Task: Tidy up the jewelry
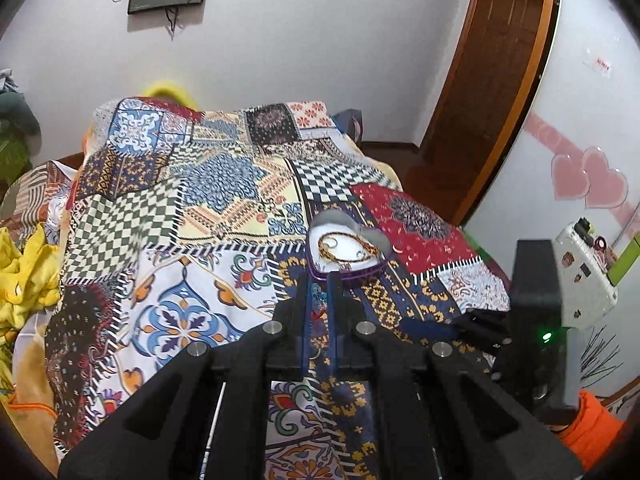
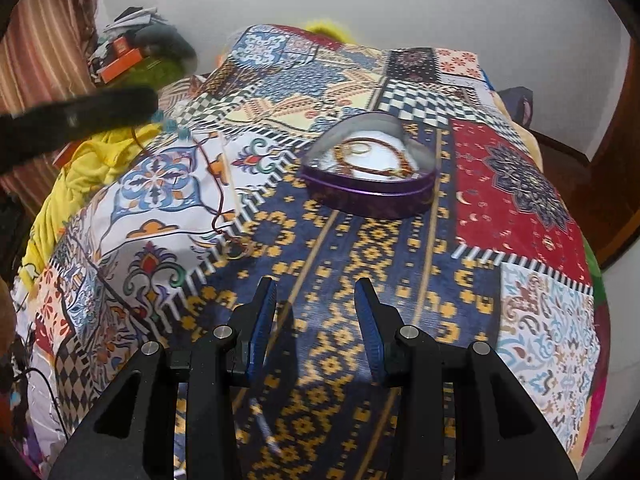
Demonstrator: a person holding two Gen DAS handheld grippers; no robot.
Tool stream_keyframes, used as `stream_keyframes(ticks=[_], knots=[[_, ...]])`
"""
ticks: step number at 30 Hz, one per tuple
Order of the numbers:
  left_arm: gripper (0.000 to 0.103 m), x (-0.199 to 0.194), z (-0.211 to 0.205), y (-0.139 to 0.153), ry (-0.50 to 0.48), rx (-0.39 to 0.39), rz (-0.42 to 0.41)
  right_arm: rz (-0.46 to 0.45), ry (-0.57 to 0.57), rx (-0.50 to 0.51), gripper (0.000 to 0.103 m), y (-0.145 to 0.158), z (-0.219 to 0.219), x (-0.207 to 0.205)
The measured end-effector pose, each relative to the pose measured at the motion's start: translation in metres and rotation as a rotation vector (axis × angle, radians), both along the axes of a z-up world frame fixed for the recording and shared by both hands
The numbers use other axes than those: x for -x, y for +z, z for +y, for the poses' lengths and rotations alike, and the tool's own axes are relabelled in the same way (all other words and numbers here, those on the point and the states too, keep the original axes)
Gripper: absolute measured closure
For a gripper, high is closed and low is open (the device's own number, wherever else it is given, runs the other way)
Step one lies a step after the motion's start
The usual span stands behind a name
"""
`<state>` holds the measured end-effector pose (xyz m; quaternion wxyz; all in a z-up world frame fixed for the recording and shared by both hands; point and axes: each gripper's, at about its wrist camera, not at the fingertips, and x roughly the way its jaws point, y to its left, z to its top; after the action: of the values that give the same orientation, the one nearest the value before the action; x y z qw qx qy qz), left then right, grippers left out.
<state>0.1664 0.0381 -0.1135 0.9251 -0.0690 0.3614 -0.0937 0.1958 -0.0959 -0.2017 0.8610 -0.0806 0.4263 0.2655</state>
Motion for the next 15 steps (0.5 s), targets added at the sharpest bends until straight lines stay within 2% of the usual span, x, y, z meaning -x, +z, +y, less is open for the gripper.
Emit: stream_keyframes(ticks=[7, 15], knots=[[0.098, 0.004, 0.017, -0.007, 0.052, -0.040, 0.000, 0.004, 0.042, -0.004, 0.066, -0.002, 0.023, -0.002], [0.098, 0.002, 0.035, -0.032, 0.078, -0.025, 0.055, 0.035, 0.095, 0.030, 0.066, -0.012, 0.049, -0.012]])
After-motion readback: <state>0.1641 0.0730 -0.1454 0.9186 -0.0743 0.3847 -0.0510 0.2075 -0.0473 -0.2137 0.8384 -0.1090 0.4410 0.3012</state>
